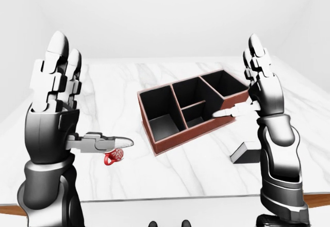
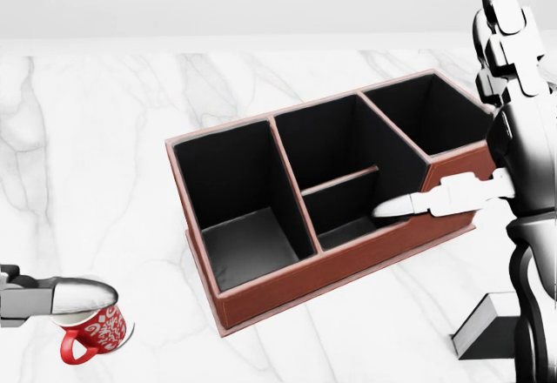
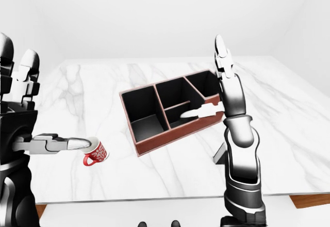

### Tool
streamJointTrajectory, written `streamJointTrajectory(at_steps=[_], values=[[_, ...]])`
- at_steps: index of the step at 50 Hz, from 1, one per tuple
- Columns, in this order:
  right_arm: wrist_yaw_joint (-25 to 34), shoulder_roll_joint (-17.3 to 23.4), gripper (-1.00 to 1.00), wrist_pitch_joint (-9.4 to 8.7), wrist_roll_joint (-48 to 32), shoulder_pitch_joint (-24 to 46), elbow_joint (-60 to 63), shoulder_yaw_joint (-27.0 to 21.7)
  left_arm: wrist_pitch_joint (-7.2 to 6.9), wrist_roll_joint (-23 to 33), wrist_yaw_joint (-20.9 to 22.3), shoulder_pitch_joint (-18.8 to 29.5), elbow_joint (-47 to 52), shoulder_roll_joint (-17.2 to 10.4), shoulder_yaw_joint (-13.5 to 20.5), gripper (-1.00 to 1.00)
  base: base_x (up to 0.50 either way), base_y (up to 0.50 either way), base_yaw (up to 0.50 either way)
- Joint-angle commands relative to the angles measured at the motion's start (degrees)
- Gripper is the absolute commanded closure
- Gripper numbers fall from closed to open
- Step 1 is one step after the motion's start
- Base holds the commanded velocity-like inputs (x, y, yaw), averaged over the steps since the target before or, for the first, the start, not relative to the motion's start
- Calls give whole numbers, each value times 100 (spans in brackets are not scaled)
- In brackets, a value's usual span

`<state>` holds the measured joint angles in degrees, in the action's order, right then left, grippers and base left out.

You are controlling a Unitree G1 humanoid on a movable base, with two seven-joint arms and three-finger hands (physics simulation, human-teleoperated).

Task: Pick up the book and place it in the back compartment of the caddy.

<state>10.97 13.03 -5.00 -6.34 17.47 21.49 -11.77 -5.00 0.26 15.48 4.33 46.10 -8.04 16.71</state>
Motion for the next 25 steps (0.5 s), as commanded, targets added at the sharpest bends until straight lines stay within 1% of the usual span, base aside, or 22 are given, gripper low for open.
streamJointTrajectory(at_steps=[1, 14, 25], values=[[848, 1072, -100, 0, -305, 1117, -1318, -339, 0, -197, 216, -38, 374, -157, 614, -95, 0, 0, 0], [1018, 1167, -100, 0, -666, 1182, -1722, -370, 0, -231, 216, -42, 328, -173, 670, -94, 0, 0, 0], [1297, 1383, -100, 0, -831, 1257, -1938, -440, 0, -258, 222, -75, 285, -182, 728, -95, 0, 0, 0]])
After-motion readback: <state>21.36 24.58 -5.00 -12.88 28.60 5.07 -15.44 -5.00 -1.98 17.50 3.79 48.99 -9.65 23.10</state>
